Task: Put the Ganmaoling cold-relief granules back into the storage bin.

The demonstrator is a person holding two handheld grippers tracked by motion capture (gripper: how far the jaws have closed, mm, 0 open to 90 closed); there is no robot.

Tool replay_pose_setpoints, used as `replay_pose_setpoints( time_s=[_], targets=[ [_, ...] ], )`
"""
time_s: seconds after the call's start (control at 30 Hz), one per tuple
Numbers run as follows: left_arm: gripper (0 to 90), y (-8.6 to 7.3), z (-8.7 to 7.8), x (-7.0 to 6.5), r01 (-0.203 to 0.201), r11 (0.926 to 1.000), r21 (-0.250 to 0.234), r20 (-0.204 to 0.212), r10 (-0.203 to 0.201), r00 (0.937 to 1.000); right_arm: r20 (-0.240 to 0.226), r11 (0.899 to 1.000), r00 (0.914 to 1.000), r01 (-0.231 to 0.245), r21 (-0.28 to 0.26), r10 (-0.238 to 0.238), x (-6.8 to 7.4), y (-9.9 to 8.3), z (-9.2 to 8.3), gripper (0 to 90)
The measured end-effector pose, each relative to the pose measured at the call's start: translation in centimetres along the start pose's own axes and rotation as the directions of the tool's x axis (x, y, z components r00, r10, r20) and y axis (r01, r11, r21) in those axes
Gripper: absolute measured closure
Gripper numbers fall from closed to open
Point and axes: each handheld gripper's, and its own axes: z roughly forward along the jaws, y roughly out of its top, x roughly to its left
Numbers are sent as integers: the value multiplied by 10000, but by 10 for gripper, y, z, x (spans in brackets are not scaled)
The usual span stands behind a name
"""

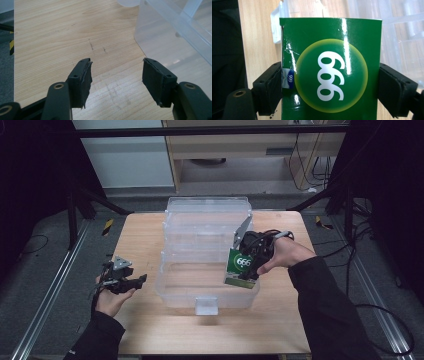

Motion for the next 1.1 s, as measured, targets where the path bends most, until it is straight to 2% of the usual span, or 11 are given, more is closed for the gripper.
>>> replay_pose_setpoints(
  time_s=[0.13, 0.43, 0.67, 0.8, 1.1],
  targets=[
    [397, 0, 0, 0, 10, 10000, -1, 1, -10, 10000, -67, 9992, 9993, 378, 107, -377, 2, -1, 4, 173],
    [397, -1, 1, 0, -16, 10000, 37, -18, 16, 10000, -233, 9978, 9982, 557, 363, -549, 1, -8, 18, 173],
    [397, -1, 2, -1, -41, 10000, 83, -7, 41, 10000, -172, 9950, 9965, 829, 559, -821, -3, -11, 24, 173],
    [397, -1, 2, 0, -45, 10000, 88, -8, 46, 10000, -222, 9910, 9931, 1162, 670, -1150, -3, -12, 30, 173],
    [397, -1, 2, 0, -40, 10000, 82, -7, 40, 10000, -376, 9839, 9880, 1529, 922, -1500, -2, -10, 42, 173]
  ],
)
